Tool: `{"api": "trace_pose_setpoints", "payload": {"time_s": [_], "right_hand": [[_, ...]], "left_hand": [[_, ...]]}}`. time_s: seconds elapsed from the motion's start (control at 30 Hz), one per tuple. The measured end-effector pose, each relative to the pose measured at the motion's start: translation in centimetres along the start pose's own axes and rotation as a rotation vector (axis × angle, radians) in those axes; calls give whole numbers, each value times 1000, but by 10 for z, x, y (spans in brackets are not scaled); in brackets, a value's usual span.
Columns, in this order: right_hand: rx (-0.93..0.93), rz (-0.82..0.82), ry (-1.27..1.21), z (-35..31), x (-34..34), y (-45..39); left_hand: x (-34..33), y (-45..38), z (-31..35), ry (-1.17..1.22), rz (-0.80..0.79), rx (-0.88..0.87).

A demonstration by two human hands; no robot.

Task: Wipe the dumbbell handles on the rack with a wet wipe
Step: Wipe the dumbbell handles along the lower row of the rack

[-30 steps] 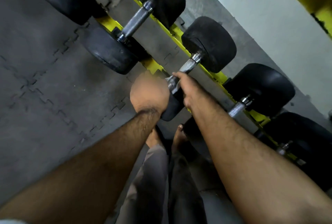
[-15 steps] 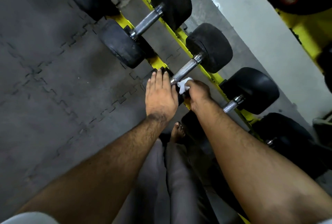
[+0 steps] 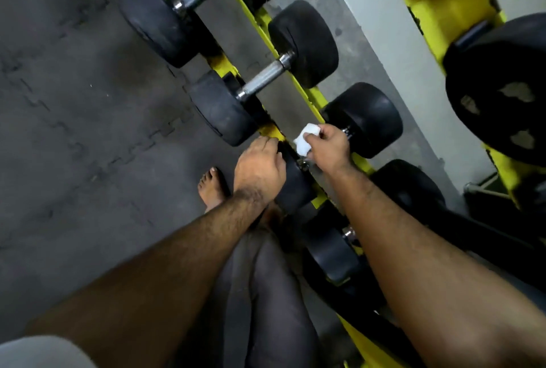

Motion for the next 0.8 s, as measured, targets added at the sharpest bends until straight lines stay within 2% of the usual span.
{"api": "trace_pose_setpoints", "payload": {"time_s": [0.1,0.23,0.37,0.47,0.6,0.8], "right_hand": [[130,9,211,3,19,2],[367,9,512,2,33,3],[751,-22,756,-4,22,2],[911,-76,934,4,10,-4],[1044,-148,1193,27,5,-10],[1075,-281,1253,43,13,4]], "left_hand": [[-21,13,5,98,1,123],[-32,13,8,131,85,195],[-42,7,8,37,154,210],[-48,8,6,-42,223,217],[-53,8,4,-88,275,224],[-53,8,5,-109,290,204]]}}
Point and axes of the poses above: each hand's wrist, its own y-axis away from the middle knuckle, its own x-axis out of the back of the hand, z = x × y, the point moved 5 cm from there along -y, towards the middle knuckle, and after that the axes turned 2 degrees about -z, right-handed, at the moved point
